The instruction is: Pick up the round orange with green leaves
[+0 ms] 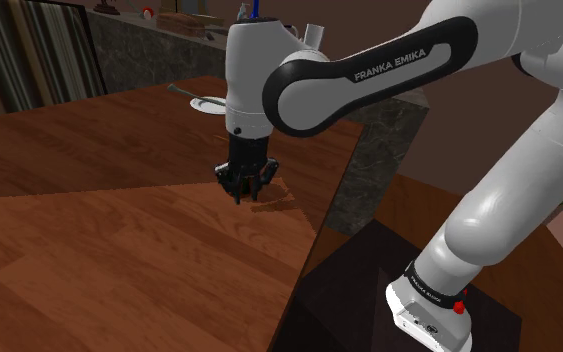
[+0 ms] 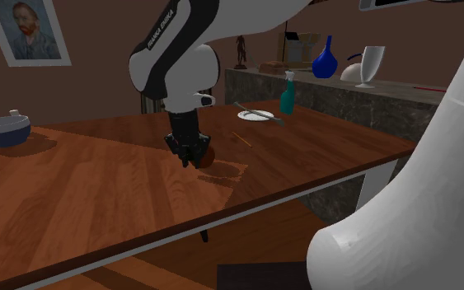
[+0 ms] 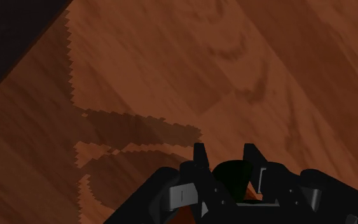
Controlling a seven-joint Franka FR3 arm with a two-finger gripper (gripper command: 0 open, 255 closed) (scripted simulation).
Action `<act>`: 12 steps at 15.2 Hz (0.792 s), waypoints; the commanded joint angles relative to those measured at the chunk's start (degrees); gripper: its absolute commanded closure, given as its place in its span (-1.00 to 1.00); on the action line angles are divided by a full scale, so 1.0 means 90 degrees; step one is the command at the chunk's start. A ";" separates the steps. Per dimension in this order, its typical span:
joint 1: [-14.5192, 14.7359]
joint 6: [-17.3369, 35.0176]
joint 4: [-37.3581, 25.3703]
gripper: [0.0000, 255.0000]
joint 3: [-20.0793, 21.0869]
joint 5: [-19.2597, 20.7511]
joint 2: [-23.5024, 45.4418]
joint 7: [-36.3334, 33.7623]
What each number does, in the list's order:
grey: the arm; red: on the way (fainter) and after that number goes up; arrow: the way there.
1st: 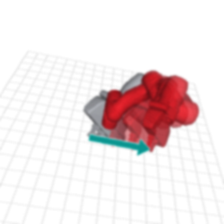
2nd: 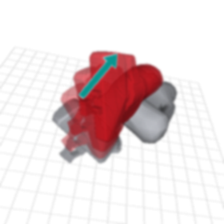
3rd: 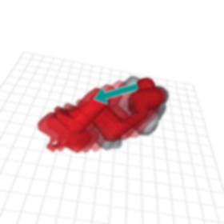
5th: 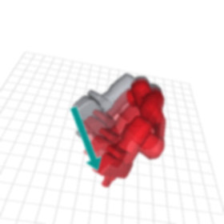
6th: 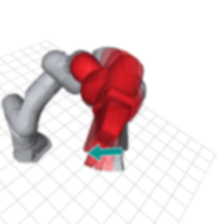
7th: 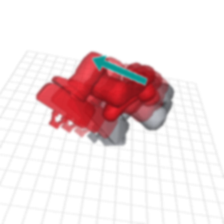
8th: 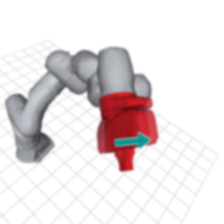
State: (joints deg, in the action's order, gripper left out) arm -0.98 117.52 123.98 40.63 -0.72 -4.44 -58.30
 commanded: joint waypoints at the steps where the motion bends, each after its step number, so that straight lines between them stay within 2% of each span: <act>1: -0.0002 0.0010 0.0009 1.00 -0.0002 0.0002 0.0002 0.0000; 7: -0.0004 -0.0011 -0.0019 1.00 -0.0002 0.0008 0.0010 -0.0001; 12: -0.0008 -0.0436 -0.0296 1.00 -0.0048 -0.0118 -0.0182 0.0110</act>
State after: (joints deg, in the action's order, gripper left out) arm -1.04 114.37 121.85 40.29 -1.58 -5.77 -57.52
